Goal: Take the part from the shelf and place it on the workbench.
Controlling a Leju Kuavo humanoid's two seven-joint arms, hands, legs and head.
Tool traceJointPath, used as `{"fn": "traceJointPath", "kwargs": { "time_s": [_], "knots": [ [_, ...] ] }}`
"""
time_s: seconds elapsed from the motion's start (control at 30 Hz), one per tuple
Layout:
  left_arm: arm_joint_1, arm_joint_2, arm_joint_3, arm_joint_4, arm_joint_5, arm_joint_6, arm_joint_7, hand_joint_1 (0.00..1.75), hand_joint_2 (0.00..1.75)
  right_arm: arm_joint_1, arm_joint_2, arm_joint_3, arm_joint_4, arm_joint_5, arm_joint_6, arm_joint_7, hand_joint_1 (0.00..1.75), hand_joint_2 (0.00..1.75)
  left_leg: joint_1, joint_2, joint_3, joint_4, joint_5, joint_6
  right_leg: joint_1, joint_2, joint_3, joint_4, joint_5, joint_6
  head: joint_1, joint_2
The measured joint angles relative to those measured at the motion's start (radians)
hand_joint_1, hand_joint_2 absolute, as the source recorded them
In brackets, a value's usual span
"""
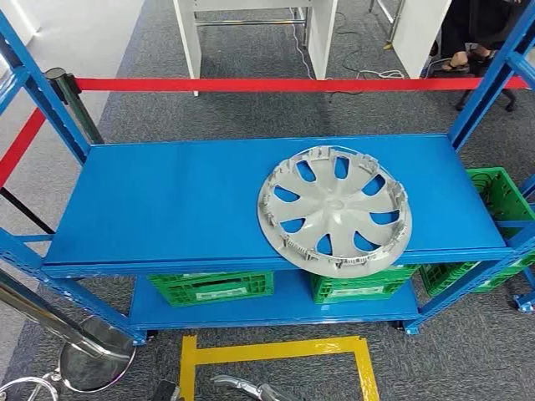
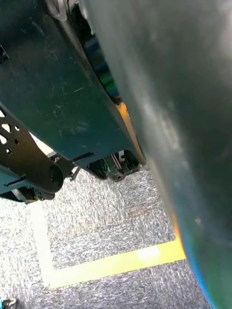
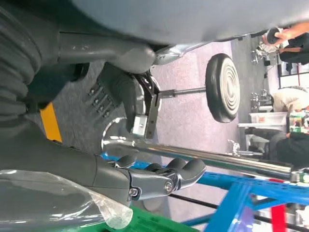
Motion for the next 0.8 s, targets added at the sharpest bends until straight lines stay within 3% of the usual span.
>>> {"fn": "traceJointPath", "kwargs": {
  "time_s": [0.13,0.33,0.63,0.8],
  "knots": [
    [0.000,0.000,0.000,0.000,0.004,0.012,-0.008,0.00,0.00,0.004,0.000,-0.024,-0.029,0.079,-0.039,-0.005,0.00,1.75,0.000,0.000,0.000,0.000,0.000,0.000,0.000,0.000,0.000,0.000,0.000,0.000,0.000,0.000],
    [-0.001,-0.003,0.000,0.000,0.007,0.031,-0.022,0.00,0.00,0.002,0.003,-0.085,-0.086,0.231,-0.189,0.000,0.00,1.75,0.000,0.000,0.000,0.000,0.000,0.000,0.000,0.001,0.000,0.000,0.000,0.000,0.000,0.000],
    [-0.008,-0.019,0.000,0.000,0.001,0.083,-0.039,0.00,0.00,0.019,0.043,-0.154,-0.123,0.505,-0.656,0.047,0.00,1.75,0.000,0.000,0.000,0.000,0.000,0.000,0.000,0.001,0.000,0.000,0.000,0.000,-0.001,0.000],
    [-0.009,-0.022,0.003,0.000,-0.005,0.074,-0.041,0.00,0.00,0.033,0.066,-0.188,-0.128,0.675,-0.817,0.078,0.00,1.75,0.000,0.000,0.000,0.000,0.000,0.000,0.000,0.001,0.000,0.000,0.000,0.000,-0.001,0.000]
  ]
}}
